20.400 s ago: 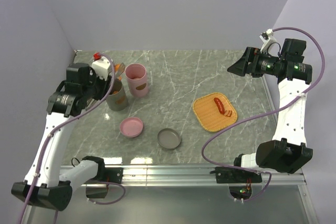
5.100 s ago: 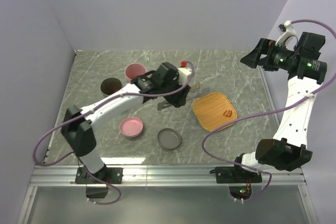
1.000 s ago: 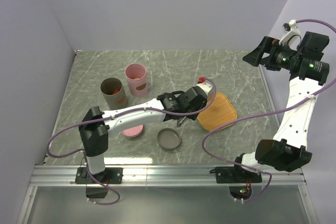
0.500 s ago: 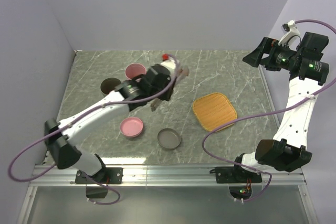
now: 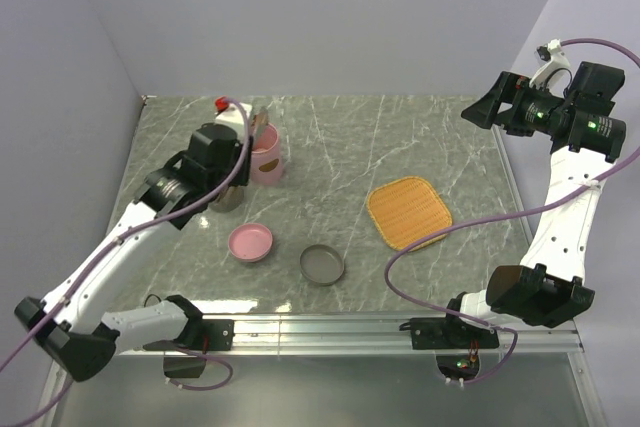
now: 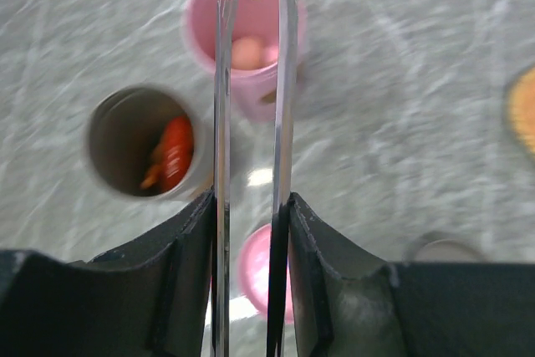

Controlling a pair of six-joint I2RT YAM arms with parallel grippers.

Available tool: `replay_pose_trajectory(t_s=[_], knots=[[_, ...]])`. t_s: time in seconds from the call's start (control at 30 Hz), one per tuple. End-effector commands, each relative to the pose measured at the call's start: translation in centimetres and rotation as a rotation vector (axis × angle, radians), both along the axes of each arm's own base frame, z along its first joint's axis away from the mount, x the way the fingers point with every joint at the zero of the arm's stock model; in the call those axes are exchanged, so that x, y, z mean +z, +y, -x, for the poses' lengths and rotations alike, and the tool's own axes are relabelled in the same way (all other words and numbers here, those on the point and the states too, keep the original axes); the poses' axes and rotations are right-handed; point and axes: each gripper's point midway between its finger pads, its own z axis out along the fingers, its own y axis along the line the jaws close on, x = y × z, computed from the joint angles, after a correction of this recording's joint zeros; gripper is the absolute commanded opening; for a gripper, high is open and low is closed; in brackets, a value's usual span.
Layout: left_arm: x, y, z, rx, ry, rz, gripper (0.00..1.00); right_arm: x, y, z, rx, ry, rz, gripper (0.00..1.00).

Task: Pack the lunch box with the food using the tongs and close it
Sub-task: Place the food into the lunch box

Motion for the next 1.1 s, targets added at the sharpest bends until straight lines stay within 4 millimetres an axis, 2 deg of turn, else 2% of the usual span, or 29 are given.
replay_pose_trajectory(t_s=[0.0, 0.03, 0.2, 0.27, 0.37, 0.5, 0.6, 1.0, 1.07], knots=[[0.0, 4.1, 1.0, 0.084, -0.038, -0.083, 0.4, 1.0, 0.0, 0.2, 0.007, -0.04, 0.003, 1.0], [0.5, 5.0, 1.5, 0.099, -0.062, -0.078, 0.4, 1.0, 0.1, 0.2, 0.009, -0.041, 0.002, 1.0], [-0.5, 8.3, 3.0, 0.161, -0.052, -0.138, 0.4, 1.4, 0.3, 0.5, 0.011, -0.053, 0.001, 1.0], [-0.3, 9.2, 3.6, 0.178, -0.063, -0.152, 0.4, 1.5, 0.3, 0.6, 0.011, -0.056, 0.002, 1.0], [-1.3, 10.3, 4.6, 0.193, -0.027, -0.177, 0.4, 1.7, 0.4, 0.8, 0.009, -0.062, 0.005, 1.0], [-3.3, 10.7, 5.9, 0.168, 0.043, -0.203, 0.4, 1.9, 0.6, 1.0, 0.015, -0.069, 0.002, 1.0], [-3.9, 10.8, 6.1, 0.157, 0.07, -0.206, 0.4, 2.0, 0.6, 1.1, 0.014, -0.072, 0.005, 1.0], [-6.0, 11.0, 4.2, 0.161, 0.17, -0.21, 0.42, 1.7, 0.4, 1.0, 0.011, -0.062, 0.01, 1.0], [-5.8, 11.3, 3.8, 0.168, 0.163, -0.214, 0.43, 1.7, 0.4, 0.9, 0.014, -0.062, 0.009, 1.0]])
